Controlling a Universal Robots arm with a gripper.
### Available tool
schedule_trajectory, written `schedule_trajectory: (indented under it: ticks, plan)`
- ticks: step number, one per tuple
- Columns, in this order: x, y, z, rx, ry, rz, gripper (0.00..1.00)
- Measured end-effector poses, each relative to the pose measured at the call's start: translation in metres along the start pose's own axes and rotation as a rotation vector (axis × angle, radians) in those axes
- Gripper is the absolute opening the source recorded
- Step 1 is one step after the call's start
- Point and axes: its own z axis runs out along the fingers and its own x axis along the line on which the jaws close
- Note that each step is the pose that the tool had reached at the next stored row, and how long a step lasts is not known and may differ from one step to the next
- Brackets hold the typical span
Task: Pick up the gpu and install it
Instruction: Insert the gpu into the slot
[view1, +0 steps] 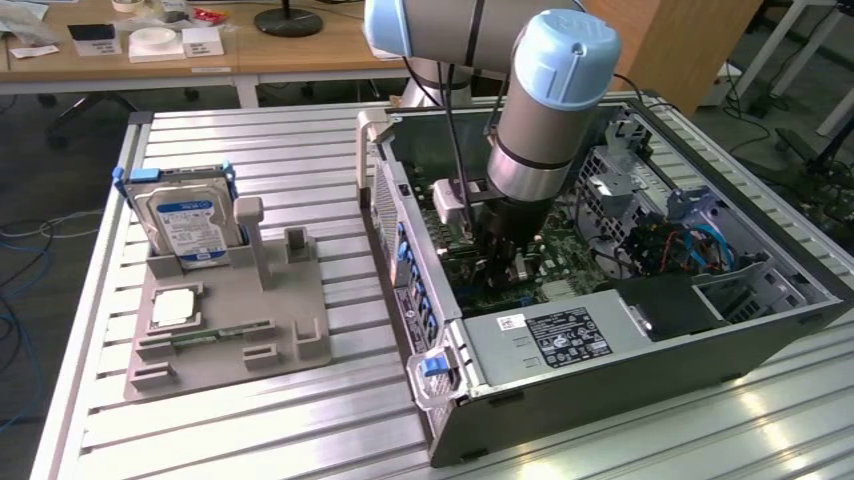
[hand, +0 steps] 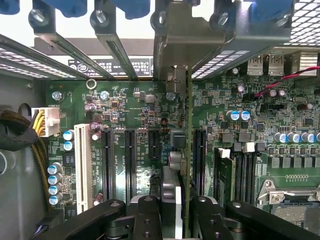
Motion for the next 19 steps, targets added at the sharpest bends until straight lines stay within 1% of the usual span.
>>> schedule_trajectory:
  ticks: [6, 7, 8, 9, 10, 12, 14, 19]
  plan:
    - [0.000, 0.0000, -0.0001, -0.0001, 0.0007, 0.000, 0.28]
    - [0.000, 0.0000, 0.0006, 0.0008, -0.0011, 0.000, 0.29]
    - [0.000, 0.0000, 0.0008, 0.0009, -0.0010, 0.000, 0.29]
    - [0.000, 0.0000, 0.0007, 0.0010, -0.0009, 0.000, 0.35]
    - [0.000, 0.0000, -0.0002, 0.0004, 0.0008, 0.000, 0.35]
    - [0.000, 0.0000, -0.0009, 0.0014, 0.0005, 0.000, 0.35]
    - [0.000, 0.0000, -0.0049, 0.0039, 0.0005, 0.000, 0.35]
    - [-0.001, -0.0001, -0.0193, 0.0132, 0.0003, -0.001, 0.35]
